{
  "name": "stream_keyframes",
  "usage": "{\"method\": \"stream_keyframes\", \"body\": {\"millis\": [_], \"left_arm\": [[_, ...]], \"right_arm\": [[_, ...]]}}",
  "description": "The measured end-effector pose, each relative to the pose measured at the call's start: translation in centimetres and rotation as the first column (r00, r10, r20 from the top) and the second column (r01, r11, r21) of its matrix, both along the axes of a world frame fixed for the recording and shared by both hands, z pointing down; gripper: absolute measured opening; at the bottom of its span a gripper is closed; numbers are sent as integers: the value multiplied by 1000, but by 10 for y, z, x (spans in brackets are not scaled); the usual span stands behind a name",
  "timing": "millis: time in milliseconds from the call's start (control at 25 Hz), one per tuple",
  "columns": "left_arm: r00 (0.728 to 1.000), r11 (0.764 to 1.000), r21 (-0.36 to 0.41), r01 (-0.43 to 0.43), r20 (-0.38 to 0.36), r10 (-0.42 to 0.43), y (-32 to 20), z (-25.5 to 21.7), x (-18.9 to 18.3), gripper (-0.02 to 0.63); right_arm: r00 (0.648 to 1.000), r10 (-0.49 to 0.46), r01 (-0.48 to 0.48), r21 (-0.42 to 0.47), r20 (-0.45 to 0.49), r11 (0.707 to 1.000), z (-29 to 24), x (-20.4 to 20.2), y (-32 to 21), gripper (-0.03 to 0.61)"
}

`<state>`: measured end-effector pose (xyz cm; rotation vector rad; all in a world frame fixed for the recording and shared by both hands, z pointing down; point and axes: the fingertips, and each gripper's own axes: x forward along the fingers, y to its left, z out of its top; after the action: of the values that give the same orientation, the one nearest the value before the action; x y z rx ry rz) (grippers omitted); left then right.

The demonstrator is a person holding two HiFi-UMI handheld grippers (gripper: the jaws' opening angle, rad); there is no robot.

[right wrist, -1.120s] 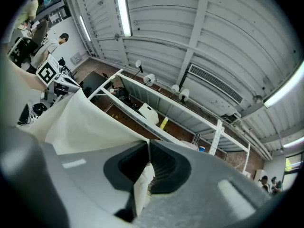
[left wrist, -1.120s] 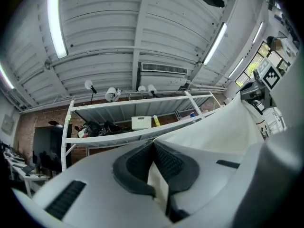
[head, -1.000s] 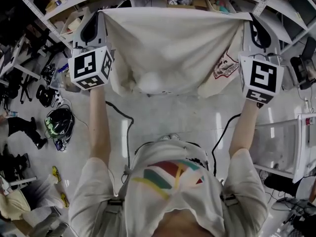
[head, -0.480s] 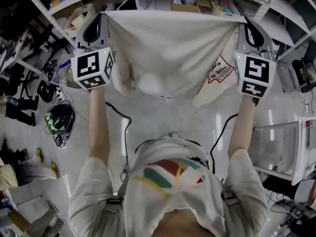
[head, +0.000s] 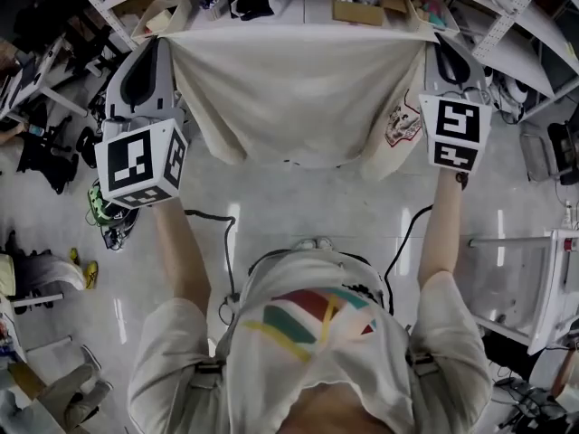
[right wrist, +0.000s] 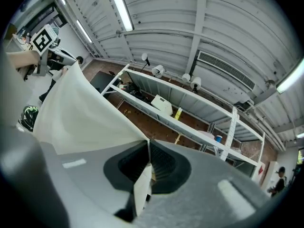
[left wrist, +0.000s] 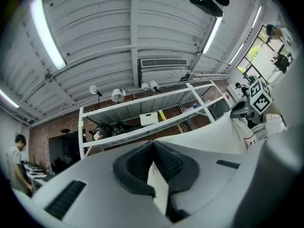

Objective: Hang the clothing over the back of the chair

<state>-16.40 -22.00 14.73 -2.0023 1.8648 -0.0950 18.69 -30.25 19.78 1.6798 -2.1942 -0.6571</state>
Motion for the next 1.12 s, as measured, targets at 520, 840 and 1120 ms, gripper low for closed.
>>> {"method": "stream_keyframes", "body": {"millis": [520,840,1120], "left_arm": [[998,985,-171,27,-47,-36,-32,86,-13,14],[998,974,-225,-31,-64,17,-67,117,2,14],[996,954,-296,-56,-76,35,-93,150,13,14]], "right_arm": [[1000,18,-19,-58,-19,998,26,-1,-10,7],[996,70,-75,-119,-47,990,52,18,-16,7],[993,91,-105,-207,-75,973,90,31,-26,6]]}}
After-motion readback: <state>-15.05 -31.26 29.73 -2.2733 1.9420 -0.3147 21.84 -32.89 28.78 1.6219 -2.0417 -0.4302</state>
